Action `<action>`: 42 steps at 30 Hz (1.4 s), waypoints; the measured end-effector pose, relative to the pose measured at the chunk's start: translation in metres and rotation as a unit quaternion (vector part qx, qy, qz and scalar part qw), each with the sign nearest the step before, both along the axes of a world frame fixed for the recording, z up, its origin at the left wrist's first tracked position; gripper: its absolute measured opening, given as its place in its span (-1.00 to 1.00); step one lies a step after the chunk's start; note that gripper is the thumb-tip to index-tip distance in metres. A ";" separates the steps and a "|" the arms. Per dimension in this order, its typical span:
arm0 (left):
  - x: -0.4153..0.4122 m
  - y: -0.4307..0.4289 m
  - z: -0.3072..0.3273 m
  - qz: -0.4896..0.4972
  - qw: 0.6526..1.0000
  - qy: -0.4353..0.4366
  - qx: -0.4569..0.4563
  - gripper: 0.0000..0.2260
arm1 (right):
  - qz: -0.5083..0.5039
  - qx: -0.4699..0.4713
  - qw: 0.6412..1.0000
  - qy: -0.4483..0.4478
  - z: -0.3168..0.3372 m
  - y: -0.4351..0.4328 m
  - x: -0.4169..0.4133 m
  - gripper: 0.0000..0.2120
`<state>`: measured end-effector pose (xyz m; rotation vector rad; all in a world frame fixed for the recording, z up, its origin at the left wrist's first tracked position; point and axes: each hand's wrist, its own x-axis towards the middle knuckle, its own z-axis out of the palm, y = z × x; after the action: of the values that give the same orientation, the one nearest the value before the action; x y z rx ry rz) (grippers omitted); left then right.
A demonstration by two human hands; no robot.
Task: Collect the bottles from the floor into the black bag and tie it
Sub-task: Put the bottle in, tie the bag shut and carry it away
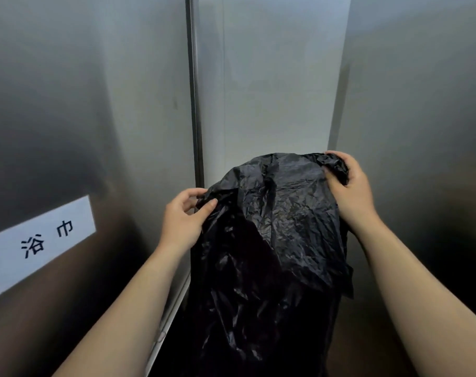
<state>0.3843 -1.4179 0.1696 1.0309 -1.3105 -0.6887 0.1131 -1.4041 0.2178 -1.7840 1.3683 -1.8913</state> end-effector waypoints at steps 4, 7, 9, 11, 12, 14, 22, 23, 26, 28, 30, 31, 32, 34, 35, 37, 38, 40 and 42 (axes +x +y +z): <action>0.003 -0.020 0.019 0.009 0.999 0.026 -0.025 -0.84 | -0.005 -0.010 1.000 0.011 0.011 -0.013 -0.004 -0.74; -0.001 -0.039 0.037 0.018 0.998 0.020 -0.054 -0.85 | -0.004 -0.021 1.000 0.017 0.020 -0.024 -0.009 -0.71; -0.005 -0.051 0.049 0.018 0.997 0.019 -0.068 -0.85 | 0.003 -0.018 1.000 0.011 0.026 -0.033 -0.009 -0.70; -0.009 -0.063 0.063 0.019 0.996 0.026 -0.078 -0.85 | 0.003 -0.016 1.000 0.005 0.036 -0.043 -0.010 -0.70; -0.011 -0.068 0.071 0.023 0.996 0.027 -0.081 -0.86 | 0.003 -0.016 1.000 0.003 0.043 -0.047 -0.010 -0.70; -0.014 -0.076 0.089 0.025 0.996 0.031 -0.085 -0.87 | 0.002 -0.015 1.000 -0.001 0.060 -0.054 -0.013 -0.70; -0.020 -0.099 0.145 0.023 0.987 0.026 -0.156 -0.84 | -0.012 -0.084 0.996 0.028 0.123 -0.075 -0.022 -0.66; -0.022 -0.101 0.137 0.020 0.987 0.019 -0.158 -0.82 | -0.009 -0.081 0.996 0.023 0.114 -0.076 -0.021 -0.66; -0.027 -0.107 0.089 0.013 0.992 0.008 -0.124 -0.74 | -0.010 -0.052 0.998 0.015 0.068 -0.082 -0.015 -0.70; -0.026 -0.112 0.050 0.004 0.998 0.000 -0.068 -0.74 | -0.018 -0.028 0.999 0.013 0.033 -0.086 -0.014 -0.71; -0.025 -0.115 0.014 -0.006 1.000 -0.004 -0.015 -0.74 | -0.021 -0.013 1.000 0.005 0.004 -0.090 -0.015 -0.73; -0.024 -0.116 0.000 -0.006 1.000 -0.004 0.001 -0.74 | -0.021 -0.007 1.000 0.004 -0.008 -0.091 -0.015 -0.73; -0.024 -0.117 -0.011 -0.003 1.000 -0.009 0.009 -0.73 | -0.023 -0.001 1.000 0.005 -0.017 -0.093 -0.016 -0.73; -0.025 -0.118 -0.028 0.007 0.999 -0.030 0.018 -0.71 | -0.025 0.013 1.000 0.013 -0.033 -0.098 -0.016 -0.73; -0.025 -0.119 -0.035 0.007 0.999 -0.041 0.022 -0.70 | -0.026 0.018 0.999 0.018 -0.041 -0.100 -0.016 -0.72; -0.025 -0.119 -0.048 0.002 0.998 -0.054 0.035 -0.68 | -0.030 0.030 0.999 0.030 -0.056 -0.103 -0.015 -0.71; -0.025 -0.120 -0.055 0.000 0.997 -0.058 0.043 -0.67 | -0.031 0.038 0.998 0.037 -0.066 -0.106 -0.015 -0.70; -0.025 -0.119 -0.075 0.000 0.996 -0.063 0.065 -0.67 | -0.035 0.062 0.996 0.051 -0.090 -0.109 -0.015 -0.68; -0.026 -0.116 -0.101 0.001 0.994 -0.065 0.094 -0.68 | -0.035 0.092 0.993 0.069 -0.118 -0.111 -0.015 -0.66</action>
<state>0.3587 -1.5339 0.0690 1.2458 -1.3745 -0.7644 0.0981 -1.5151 0.0996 -1.8256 1.6168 -1.6377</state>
